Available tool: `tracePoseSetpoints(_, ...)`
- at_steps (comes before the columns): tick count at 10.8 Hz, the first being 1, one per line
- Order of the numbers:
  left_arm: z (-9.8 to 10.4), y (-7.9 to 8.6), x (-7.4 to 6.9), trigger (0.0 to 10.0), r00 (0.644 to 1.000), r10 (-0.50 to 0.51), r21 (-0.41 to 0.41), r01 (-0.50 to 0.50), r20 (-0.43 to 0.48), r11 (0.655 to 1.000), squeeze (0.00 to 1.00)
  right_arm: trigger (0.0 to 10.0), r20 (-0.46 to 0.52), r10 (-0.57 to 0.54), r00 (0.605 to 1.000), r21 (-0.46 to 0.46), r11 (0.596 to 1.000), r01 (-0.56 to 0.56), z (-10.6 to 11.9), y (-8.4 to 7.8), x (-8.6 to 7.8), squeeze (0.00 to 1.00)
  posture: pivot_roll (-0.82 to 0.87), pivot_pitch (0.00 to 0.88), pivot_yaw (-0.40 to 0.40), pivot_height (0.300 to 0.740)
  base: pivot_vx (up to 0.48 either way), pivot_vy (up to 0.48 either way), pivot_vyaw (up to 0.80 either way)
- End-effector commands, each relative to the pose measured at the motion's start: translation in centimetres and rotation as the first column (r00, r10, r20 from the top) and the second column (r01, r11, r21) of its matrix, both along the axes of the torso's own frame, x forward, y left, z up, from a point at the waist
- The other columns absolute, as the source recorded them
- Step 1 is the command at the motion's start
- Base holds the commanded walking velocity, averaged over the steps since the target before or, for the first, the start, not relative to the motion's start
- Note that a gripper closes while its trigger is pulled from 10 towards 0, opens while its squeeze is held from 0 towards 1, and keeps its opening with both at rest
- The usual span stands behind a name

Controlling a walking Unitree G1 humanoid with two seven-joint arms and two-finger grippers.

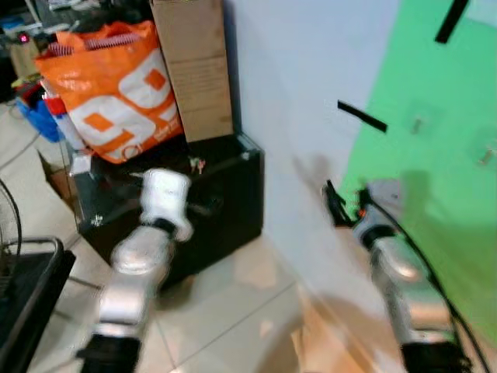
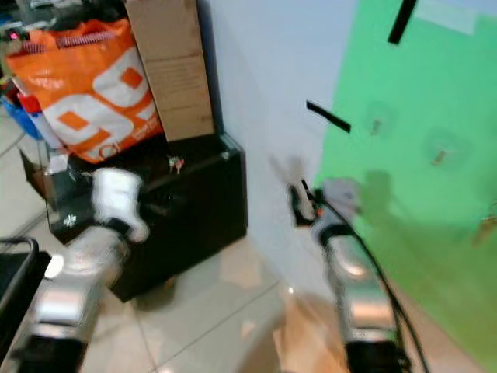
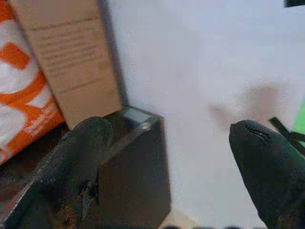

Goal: Hang keys on a hook

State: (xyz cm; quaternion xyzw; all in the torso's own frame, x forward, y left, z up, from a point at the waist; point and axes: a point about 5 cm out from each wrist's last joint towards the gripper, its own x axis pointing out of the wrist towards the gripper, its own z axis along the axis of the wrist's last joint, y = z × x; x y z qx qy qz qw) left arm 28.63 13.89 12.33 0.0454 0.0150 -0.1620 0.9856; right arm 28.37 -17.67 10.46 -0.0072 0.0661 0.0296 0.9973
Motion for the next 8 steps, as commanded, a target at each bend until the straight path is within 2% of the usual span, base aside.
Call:
tracePoseSetpoints(1, 0.37, 1.25, 0.14, 10.0, 0.999, 0.035, 0.025, -0.035, 0.014, 0.999, 0.0, 10.0, 0.011, 0.015, 1.0, 0.014, 1.0, -0.015, 0.37, 0.78, 0.23, 1.0, -0.04, 0.0, 0.052, 0.74, 0.364, 0.0, 0.0)
tracePoseSetpoints(7, 0.31, 1.07, 0.09, 10.0, 1.0, 0.025, 0.023, -0.025, 0.012, 0.999, 0.0, 10.0, 0.002, 0.058, 0.998, 0.028, 0.998, -0.058, 0.04, 0.9, -0.07, 1.0, -0.04, 0.0, 0.057, 0.74, 0.368, 0.0, 0.0)
tracePoseSetpoints(8, 0.29, 1.03, 0.08, 10.0, 1.0, 0.024, 0.023, -0.024, 0.011, 0.999, 0.0, 10.0, 0.002, 0.068, 0.998, 0.021, 0.997, -0.068, 0.06, 0.95, -0.15, 1.0, -0.05, 0.0, 0.057, 0.74, 0.364, 0.0, 0.79)
